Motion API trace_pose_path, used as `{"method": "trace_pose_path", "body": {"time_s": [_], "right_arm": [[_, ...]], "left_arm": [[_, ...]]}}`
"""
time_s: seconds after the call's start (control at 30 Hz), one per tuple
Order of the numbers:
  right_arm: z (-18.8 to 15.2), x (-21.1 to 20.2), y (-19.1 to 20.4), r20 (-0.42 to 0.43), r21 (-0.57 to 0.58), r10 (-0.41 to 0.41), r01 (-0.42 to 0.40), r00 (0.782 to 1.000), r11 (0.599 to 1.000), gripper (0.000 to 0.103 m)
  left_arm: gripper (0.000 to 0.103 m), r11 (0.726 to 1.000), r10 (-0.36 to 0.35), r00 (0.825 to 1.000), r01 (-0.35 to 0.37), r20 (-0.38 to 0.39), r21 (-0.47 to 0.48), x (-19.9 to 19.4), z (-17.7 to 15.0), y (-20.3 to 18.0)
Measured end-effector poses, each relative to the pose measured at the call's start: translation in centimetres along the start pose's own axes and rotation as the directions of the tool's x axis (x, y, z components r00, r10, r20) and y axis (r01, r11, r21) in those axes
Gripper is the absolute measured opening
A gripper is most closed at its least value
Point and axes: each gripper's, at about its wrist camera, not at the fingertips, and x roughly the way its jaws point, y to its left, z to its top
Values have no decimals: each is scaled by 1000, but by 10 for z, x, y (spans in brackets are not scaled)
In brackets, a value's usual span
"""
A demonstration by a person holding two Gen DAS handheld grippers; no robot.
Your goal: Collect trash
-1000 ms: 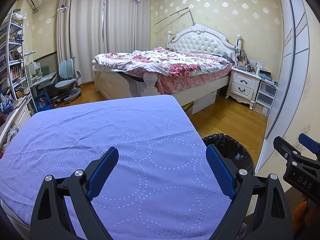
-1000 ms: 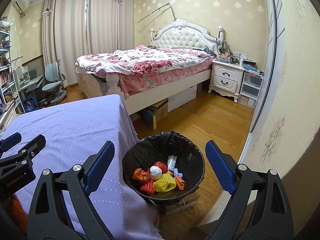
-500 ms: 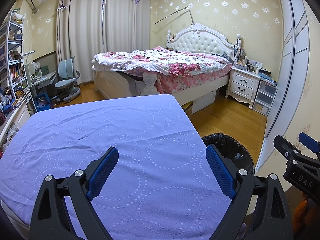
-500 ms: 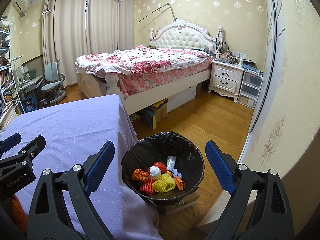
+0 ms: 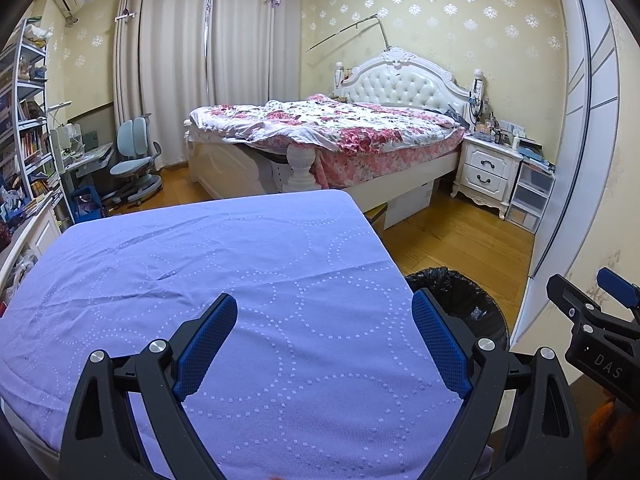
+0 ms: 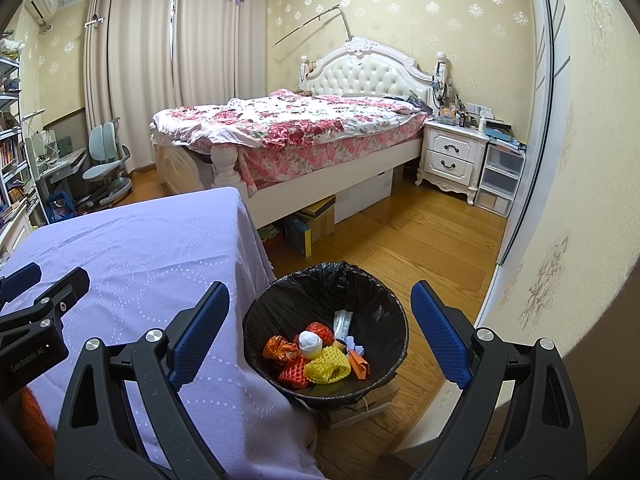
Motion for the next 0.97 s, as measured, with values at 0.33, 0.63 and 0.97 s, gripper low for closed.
{"method": "trace_pose_path", "body": {"time_s": [0.33, 0.63, 0.97], "right_arm": [[0, -1, 0, -1, -1, 1, -1, 1000, 1000, 90], [0, -1, 1, -2, -1, 1, -1, 1000, 1000, 90], [-7, -3, 1, -19, -16, 18, -19, 1000, 1000, 90]], "left_arm": [[89, 1000, -9, 1000, 9, 2, 3, -5, -10, -8], [89, 1000, -18, 1000, 18, 15, 7, -11, -15, -9], [89, 1000, -3, 1000, 3, -15, 5, -2, -9, 6]]}}
